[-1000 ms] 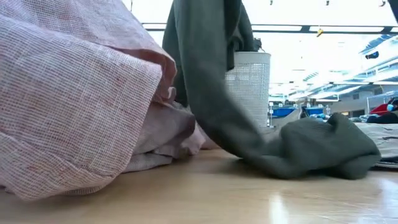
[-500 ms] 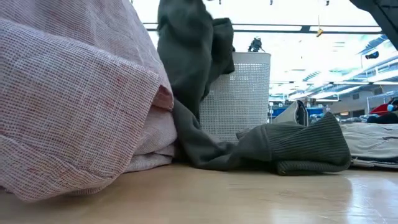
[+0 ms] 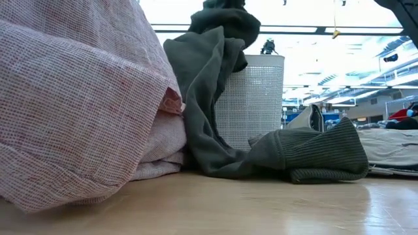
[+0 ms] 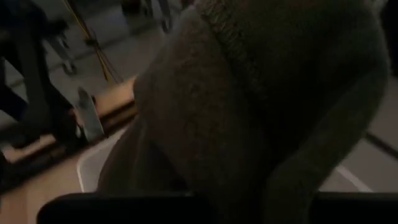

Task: Sort clothes
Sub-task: Put the green pants into the white laundry organizer

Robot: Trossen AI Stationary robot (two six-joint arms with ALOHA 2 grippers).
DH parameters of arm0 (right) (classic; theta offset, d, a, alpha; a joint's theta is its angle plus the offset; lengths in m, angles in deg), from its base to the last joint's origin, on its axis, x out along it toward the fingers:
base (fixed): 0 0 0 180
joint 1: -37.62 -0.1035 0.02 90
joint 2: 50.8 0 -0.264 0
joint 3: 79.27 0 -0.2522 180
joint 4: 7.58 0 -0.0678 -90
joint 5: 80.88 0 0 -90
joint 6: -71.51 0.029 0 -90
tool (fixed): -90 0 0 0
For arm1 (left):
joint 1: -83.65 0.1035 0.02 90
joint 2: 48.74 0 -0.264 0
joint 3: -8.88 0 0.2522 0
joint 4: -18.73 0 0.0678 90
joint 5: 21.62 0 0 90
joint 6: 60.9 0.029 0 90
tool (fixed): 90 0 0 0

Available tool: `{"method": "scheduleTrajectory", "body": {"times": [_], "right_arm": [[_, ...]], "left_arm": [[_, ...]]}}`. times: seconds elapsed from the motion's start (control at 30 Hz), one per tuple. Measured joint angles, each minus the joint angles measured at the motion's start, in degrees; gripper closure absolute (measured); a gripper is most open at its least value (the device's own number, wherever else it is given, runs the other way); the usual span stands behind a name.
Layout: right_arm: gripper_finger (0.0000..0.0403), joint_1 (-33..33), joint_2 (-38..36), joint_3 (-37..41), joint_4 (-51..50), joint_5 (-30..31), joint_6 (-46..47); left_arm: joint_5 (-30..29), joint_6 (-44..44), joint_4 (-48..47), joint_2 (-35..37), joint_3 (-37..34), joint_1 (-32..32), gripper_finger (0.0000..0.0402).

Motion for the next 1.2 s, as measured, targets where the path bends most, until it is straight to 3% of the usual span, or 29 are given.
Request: {"method": "scheduleTrajectory", "body": {"times": [0.17,0.47,0.87,1.2], "right_arm": [[0.0369,0.14,0.26,7.63,-0.02,-0.45,2.21],[0.0369,2.26,0.17,22.87,10.24,-4.55,5.68],[0.0368,4.72,0.17,39.17,12.81,-6.97,9.61],[0.0220,5.37,0.18,36.82,13.82,-7.53,12.11]], "left_arm": [[2.32,0.15,-1.49,2.46,0.00,2.59,0.0296],[8.05,3.13,-2.54,4.01,0.00,8.08,0.0296],[8.76,3.39,-1.21,4.01,0.00,9.43,0.0296],[10.47,3.04,-1.16,4.01,0.00,9.41,0.0296]]}}
